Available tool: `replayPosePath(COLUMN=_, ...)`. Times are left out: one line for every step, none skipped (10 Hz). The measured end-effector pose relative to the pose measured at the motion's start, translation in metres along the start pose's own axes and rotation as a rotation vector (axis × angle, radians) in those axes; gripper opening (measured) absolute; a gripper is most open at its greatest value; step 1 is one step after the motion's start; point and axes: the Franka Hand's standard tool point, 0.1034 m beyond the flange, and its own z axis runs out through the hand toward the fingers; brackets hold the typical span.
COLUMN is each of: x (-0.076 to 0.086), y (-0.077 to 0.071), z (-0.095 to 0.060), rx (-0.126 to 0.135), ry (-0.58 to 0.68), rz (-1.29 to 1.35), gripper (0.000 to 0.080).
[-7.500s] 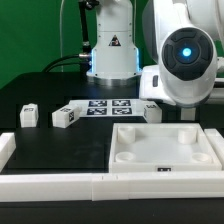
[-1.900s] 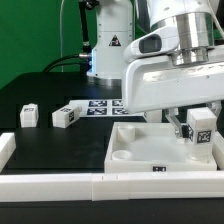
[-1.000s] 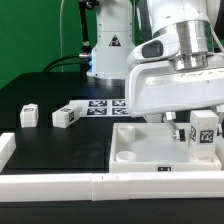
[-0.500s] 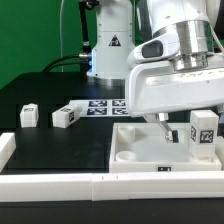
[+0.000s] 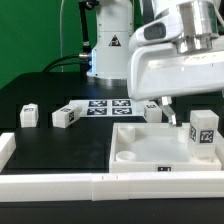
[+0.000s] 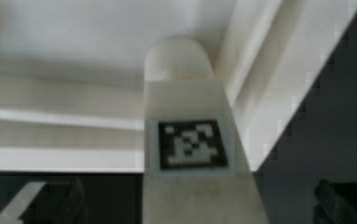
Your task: Assemble one leg
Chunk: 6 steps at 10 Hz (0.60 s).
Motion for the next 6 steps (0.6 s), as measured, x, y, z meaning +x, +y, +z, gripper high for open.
replayPosePath(x=0.0011, y=-0.0017, z=-0.0028, rx=0.006, ry=-0.020, rz=-0.001, gripper=0.0649)
replayPosePath(x=-0.0007, y=-0.0035, z=-0.0015, rx=0.015, ry=-0.054, rz=-0.001, gripper=0.0649)
replayPosePath(x=0.0007, y=-0.0027, z=-0.0012, rx=0.013, ry=-0.044, rz=-0.002, gripper=0.0649)
replayPosePath(x=-0.0044, y=-0.0050, z=0.0004, rx=0.023, ry=-0.090, rz=0.000, gripper=0.0649)
replayPosePath(x=-0.0087, y=-0.0096, z=0.0014, rx=0.050, ry=-0.209, rz=0.009, gripper=0.0649)
replayPosePath(x=-0.0018, y=-0.0089, z=0.0025, rx=0.062, ry=-0.330, rz=0.031, gripper=0.0649)
